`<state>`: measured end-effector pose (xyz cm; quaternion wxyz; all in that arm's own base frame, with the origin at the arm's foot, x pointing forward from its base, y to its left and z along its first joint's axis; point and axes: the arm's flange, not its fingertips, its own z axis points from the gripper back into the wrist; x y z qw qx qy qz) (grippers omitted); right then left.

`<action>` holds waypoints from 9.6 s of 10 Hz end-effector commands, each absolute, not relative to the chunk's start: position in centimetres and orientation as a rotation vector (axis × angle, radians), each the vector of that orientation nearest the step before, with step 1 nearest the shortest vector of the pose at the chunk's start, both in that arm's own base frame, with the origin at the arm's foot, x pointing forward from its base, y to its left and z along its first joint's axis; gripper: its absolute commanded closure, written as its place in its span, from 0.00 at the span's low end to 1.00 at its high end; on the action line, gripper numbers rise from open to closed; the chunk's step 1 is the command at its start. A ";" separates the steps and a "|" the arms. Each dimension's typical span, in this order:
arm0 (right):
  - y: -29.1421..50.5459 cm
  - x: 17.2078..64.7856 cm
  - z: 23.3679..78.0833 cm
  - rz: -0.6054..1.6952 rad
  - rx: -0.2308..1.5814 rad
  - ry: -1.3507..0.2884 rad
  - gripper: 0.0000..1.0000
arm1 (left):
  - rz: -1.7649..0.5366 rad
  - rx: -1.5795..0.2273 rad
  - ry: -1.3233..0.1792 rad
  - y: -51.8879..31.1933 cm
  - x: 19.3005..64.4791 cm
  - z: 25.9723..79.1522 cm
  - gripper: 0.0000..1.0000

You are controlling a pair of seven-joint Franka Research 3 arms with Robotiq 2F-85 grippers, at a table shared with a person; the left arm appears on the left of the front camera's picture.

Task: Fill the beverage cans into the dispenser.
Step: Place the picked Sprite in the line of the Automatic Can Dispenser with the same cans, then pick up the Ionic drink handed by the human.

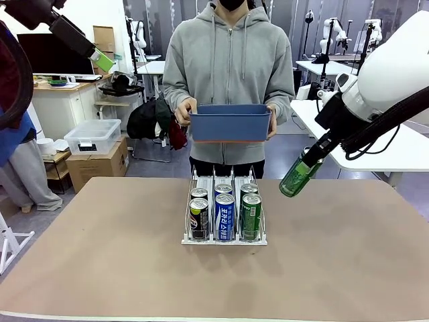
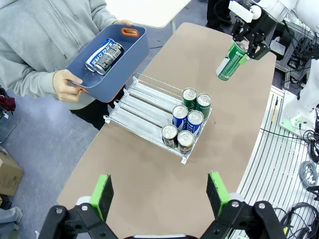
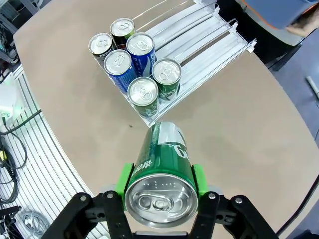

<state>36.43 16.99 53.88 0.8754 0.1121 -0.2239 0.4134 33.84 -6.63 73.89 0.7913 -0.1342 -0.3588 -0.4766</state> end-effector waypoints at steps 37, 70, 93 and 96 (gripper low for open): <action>28.7 42.7 42.3 0.884 0.127 -0.466 0.42 | -1.027 -0.296 -0.766 -6.5 33.8 73.8 0.00; 17.6 40.9 59.3 1.011 0.318 -0.591 0.00 | -1.027 -0.296 -0.766 -6.5 33.8 73.8 0.00; 9.2 43.2 71.0 0.881 0.393 -0.657 0.00 | -1.027 -0.296 -0.766 -6.5 33.8 73.8 0.00; 9.2 43.2 71.0 0.881 0.393 -0.657 0.00 | -1.027 -0.296 -0.766 -6.5 33.8 73.8 0.00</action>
